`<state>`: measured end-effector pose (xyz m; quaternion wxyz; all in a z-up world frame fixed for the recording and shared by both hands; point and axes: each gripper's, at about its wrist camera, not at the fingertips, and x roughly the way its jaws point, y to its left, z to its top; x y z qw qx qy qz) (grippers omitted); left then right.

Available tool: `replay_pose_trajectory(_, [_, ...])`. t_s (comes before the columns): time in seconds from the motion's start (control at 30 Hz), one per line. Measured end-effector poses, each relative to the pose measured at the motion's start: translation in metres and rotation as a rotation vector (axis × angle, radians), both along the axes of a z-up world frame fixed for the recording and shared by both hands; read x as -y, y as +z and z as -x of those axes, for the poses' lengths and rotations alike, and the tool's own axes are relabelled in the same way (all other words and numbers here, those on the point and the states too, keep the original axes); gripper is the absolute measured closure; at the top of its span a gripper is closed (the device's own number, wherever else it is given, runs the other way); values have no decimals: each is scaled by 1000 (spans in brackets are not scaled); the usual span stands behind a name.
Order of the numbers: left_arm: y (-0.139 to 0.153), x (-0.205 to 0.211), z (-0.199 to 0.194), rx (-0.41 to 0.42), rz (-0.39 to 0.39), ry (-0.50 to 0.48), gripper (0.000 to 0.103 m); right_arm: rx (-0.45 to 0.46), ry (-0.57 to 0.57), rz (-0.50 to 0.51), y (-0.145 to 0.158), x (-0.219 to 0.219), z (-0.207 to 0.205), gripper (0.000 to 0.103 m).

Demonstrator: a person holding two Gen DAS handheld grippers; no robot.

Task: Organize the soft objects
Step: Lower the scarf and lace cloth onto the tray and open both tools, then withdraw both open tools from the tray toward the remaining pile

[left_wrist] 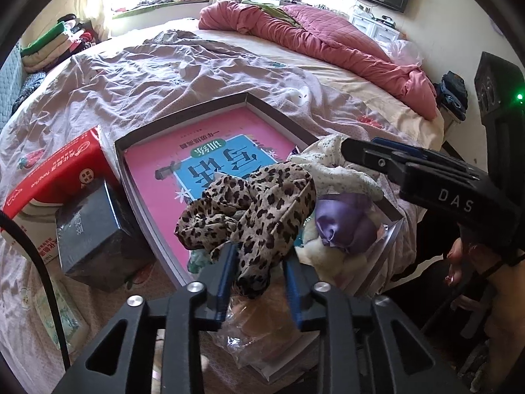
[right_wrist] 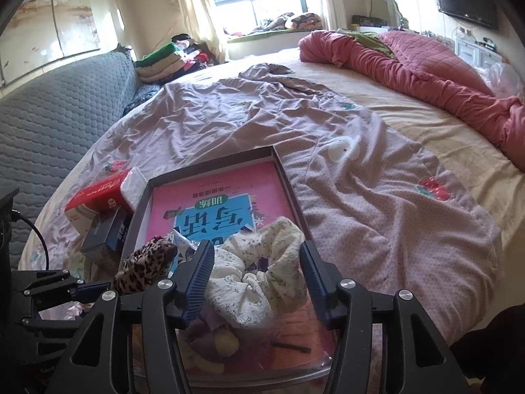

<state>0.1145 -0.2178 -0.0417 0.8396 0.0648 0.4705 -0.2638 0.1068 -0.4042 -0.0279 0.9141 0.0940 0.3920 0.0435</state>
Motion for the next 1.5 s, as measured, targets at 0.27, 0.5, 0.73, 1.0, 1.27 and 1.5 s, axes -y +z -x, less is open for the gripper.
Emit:
replay_pose_trajectory(0.27, [6,-1,6,13,14,-6,56,6,-14,9,7,5,5,44])
replay_pose_trajectory(0.5, [9,-1,10,18,36,-17,47,26,-13,28,15,1,11,43])
replay_pose_trajectory(0.73, [22,-7,15,48,58,-11,39,44,-9,38,24,-2,13,43])
replay_pose_trajectory(1.0, [31,-17,13,57,71,31,36,55,2,58,32,-8,16,35])
replay_pose_trajectory(1.27, [47,-33,18,100,62,66,32,91,37,98,48,-24,23,32])
replay_pose_trajectory(1.5, [58,-53,20,113,69,101,32,107,119,166,58,-57,29,31])
